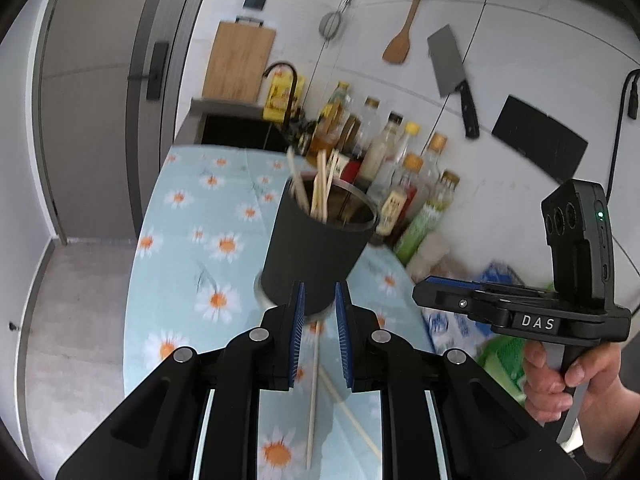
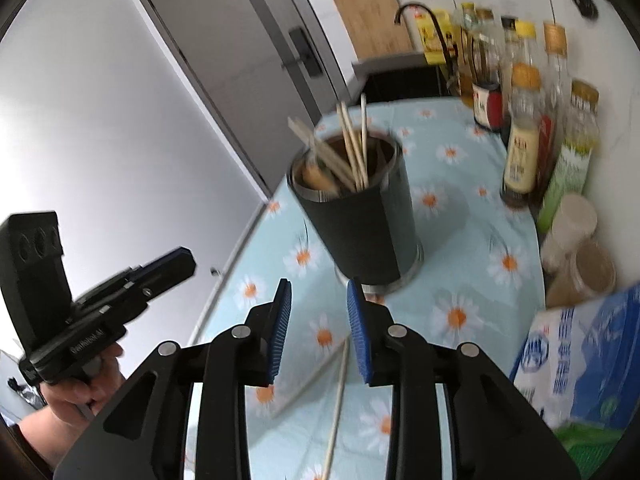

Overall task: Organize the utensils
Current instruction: 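Move both tools back down to the last two chopsticks, then grasp a wooden chopstick with the right tool, then grasp the last wooden chopstick with the left tool while the right tool holds its chopstick, then lift both chopsticks up over the black holder with both tools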

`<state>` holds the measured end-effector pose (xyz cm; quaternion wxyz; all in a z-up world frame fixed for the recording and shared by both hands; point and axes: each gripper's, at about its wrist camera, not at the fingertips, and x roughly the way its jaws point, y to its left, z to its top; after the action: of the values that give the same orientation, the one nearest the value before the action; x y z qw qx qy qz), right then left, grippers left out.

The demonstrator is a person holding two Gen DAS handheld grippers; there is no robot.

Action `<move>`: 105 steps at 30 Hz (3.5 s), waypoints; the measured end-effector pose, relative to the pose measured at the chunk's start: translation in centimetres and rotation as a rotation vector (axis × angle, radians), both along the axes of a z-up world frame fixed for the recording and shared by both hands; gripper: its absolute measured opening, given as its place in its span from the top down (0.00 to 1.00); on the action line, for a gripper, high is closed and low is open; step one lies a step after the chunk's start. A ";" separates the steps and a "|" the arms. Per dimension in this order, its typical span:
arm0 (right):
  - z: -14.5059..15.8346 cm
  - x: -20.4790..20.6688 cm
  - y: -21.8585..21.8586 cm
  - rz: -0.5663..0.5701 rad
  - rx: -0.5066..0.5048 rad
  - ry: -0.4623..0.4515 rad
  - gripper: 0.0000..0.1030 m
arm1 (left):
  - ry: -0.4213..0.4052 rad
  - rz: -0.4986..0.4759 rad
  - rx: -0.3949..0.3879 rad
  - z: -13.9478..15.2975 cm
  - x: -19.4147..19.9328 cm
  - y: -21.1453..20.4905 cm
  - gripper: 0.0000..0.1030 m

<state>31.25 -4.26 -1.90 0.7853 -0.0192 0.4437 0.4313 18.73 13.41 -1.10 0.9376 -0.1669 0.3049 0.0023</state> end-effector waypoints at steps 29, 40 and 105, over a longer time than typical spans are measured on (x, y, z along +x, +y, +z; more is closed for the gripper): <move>-14.1 -2.1 6.9 0.036 -0.667 0.380 0.67 | 0.317 -0.115 -0.117 -11.7 -7.6 2.6 0.81; -15.3 -2.2 9.2 0.003 -0.790 0.333 0.90 | 0.340 -0.152 -0.135 -12.6 -7.2 2.9 0.81; -8.3 3.7 -5.8 0.079 -0.044 0.558 0.95 | 0.700 -0.103 0.000 -13.8 10.5 -7.0 0.97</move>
<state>34.99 -10.11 -10.15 0.6146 0.0661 0.6509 0.4406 29.24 6.37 -14.86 0.7753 -0.1405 0.6156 0.0121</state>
